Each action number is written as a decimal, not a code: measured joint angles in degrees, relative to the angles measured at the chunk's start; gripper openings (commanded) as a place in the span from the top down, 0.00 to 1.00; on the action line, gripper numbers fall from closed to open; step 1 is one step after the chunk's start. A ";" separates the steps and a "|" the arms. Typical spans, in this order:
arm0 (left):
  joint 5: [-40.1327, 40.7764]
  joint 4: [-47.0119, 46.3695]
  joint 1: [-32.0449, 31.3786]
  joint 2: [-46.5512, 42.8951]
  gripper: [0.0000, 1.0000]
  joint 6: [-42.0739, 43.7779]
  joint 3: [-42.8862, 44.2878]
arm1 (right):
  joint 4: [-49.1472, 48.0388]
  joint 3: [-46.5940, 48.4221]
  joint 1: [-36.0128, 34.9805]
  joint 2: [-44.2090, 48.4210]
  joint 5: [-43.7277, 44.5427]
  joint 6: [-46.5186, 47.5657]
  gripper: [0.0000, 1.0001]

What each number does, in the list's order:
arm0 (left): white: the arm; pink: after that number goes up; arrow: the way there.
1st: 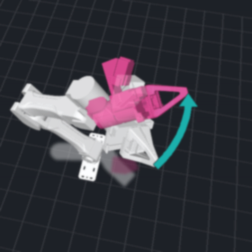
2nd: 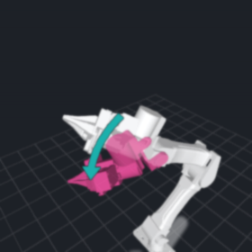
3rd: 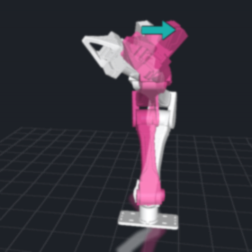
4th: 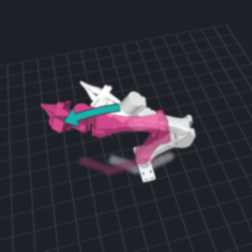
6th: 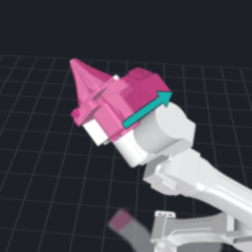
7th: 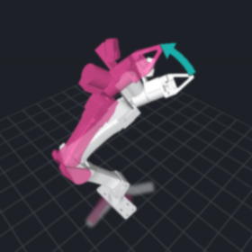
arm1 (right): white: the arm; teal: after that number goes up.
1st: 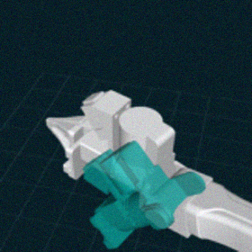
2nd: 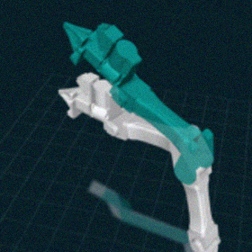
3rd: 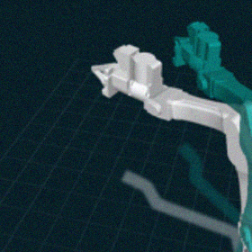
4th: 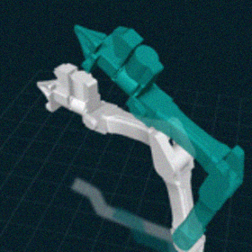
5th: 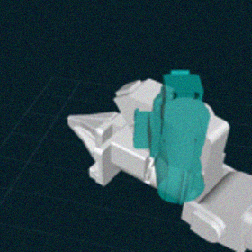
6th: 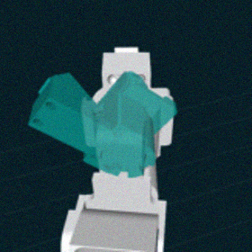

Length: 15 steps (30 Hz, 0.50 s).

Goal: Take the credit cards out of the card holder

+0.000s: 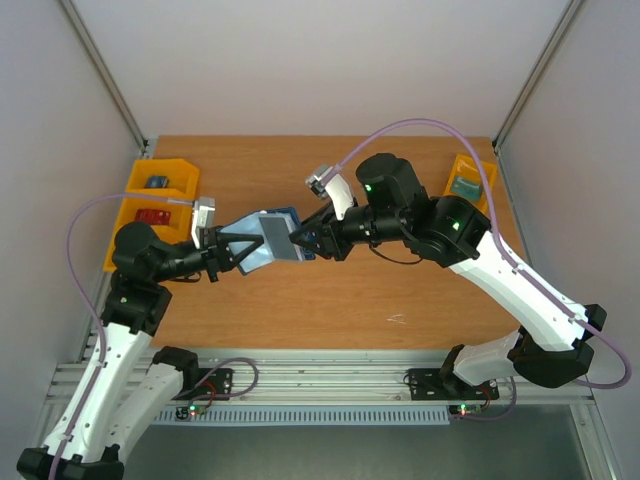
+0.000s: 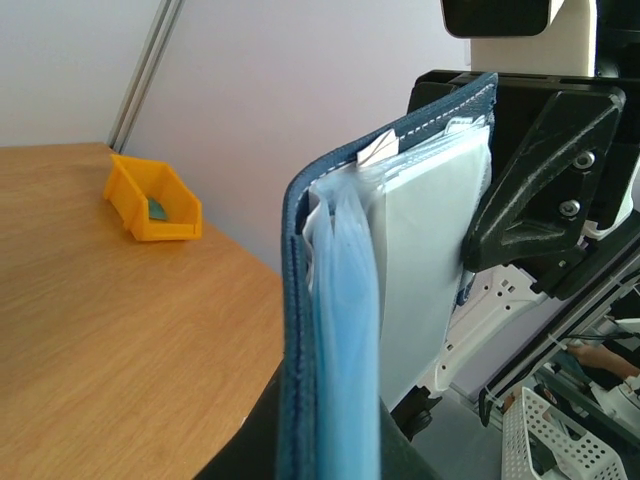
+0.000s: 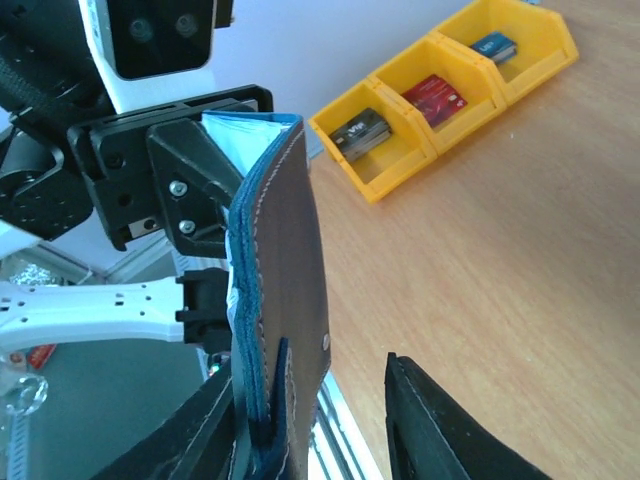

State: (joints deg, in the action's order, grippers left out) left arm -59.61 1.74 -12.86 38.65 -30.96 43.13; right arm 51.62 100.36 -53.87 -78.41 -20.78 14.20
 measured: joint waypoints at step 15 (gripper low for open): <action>1.05 1.16 0.02 0.00 1.00 2.29 0.37 | -4.87 0.63 -0.02 -5.27 -2.01 -1.70 0.44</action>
State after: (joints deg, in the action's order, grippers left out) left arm -58.57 2.90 -12.84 38.65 -28.67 43.51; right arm 46.74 100.99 -53.89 -83.68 -22.79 12.49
